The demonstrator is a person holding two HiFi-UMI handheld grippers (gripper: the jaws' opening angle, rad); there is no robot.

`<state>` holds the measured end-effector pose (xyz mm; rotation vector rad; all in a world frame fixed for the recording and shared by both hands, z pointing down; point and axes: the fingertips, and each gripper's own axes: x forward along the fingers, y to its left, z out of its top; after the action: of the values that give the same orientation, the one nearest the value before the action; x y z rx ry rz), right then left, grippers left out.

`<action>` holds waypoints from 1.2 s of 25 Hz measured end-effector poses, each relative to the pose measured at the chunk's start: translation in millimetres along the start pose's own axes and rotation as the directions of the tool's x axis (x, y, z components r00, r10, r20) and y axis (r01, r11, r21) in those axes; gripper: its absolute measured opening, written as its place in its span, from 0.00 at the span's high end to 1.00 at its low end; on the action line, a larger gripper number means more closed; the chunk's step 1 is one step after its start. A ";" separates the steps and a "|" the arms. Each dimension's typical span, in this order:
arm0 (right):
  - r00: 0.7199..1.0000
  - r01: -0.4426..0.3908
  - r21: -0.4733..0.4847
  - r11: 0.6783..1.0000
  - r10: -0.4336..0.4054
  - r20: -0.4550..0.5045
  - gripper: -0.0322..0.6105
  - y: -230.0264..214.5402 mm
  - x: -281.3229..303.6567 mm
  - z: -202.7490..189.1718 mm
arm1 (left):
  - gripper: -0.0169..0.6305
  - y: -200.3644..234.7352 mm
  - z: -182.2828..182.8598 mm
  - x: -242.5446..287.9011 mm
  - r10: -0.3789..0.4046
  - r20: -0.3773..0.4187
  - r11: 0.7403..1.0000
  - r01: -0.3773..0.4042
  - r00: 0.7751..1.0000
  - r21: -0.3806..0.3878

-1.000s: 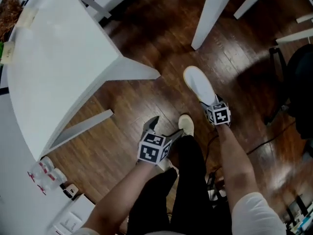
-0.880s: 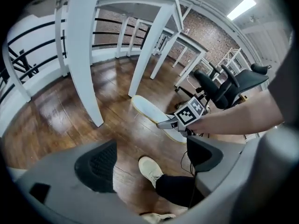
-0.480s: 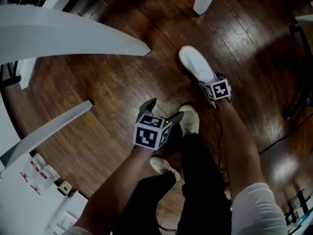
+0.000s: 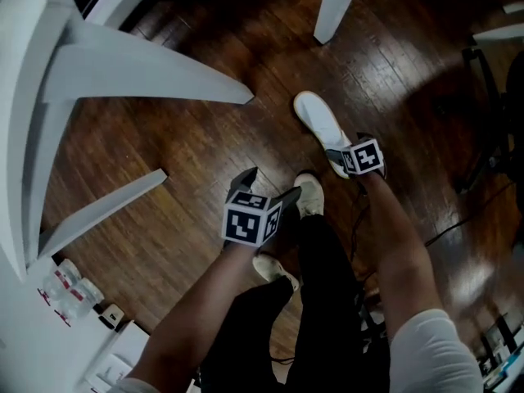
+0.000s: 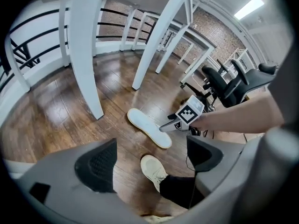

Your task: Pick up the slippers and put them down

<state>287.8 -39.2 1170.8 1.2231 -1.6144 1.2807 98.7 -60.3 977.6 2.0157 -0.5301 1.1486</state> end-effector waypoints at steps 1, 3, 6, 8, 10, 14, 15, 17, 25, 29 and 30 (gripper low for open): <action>1.000 -0.004 0.010 1.000 0.004 -0.003 0.14 7.3 -21.5 -1.2 | 0.25 -8.0 2.2 -19.2 0.002 -0.003 1.000 -0.002 1.000 -0.001; 1.000 -0.009 0.026 1.000 0.009 0.005 0.14 26.5 -71.6 -1.7 | 0.25 -24.1 6.1 -64.4 0.009 -0.007 1.000 -0.010 1.000 -0.009; 1.000 -0.014 -0.016 1.000 0.014 0.024 0.14 61.2 -155.4 8.7 | 0.25 -49.5 14.7 -139.6 0.023 -0.004 0.999 -0.023 1.000 -0.023; 0.999 -0.018 -0.071 0.997 0.021 0.045 0.14 85.8 -211.8 26.7 | 0.25 -64.7 27.4 -190.1 0.033 0.023 0.999 -0.032 0.999 -0.021; 0.996 -0.020 -0.118 0.993 0.029 0.079 0.14 116.0 -270.8 49.8 | 0.25 -76.5 40.7 -243.9 0.044 0.064 0.999 -0.043 0.997 -0.019; 0.991 -0.043 -0.206 0.978 0.068 0.117 0.14 212.9 -399.6 63.0 | 0.25 -106.4 31.7 -368.3 0.064 0.124 0.997 -0.058 0.990 -0.051; 0.988 -0.047 -0.229 0.972 0.078 0.131 0.14 235.9 -430.7 66.4 | 0.25 -114.2 28.5 -397.7 0.070 0.145 0.996 -0.062 0.987 -0.061; 0.982 -0.043 -0.276 0.960 0.092 0.166 0.14 272.4 -486.9 83.8 | 0.25 -123.5 29.7 -450.4 0.093 0.206 0.994 -0.078 0.974 -0.080; 0.968 -0.001 -0.435 0.900 0.110 0.225 0.15 403.6 -663.8 117.8 | 0.25 -136.3 -4.7 -643.9 0.221 0.394 0.969 -0.153 0.892 -0.196; 0.948 0.017 -0.520 0.854 0.151 0.279 0.15 466.8 -723.9 128.2 | 0.25 -135.8 -39.2 -708.9 0.283 0.458 0.950 -0.181 0.843 -0.254; 0.943 0.019 -0.536 0.844 0.163 0.290 0.15 482.0 -735.5 127.9 | 0.25 -134.6 -50.4 -722.4 0.299 0.468 0.944 -0.187 0.831 -0.272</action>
<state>35.8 34.1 321.9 1.0518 -2.0923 0.6023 -211.0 58.7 320.0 2.0898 -1.1585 0.6449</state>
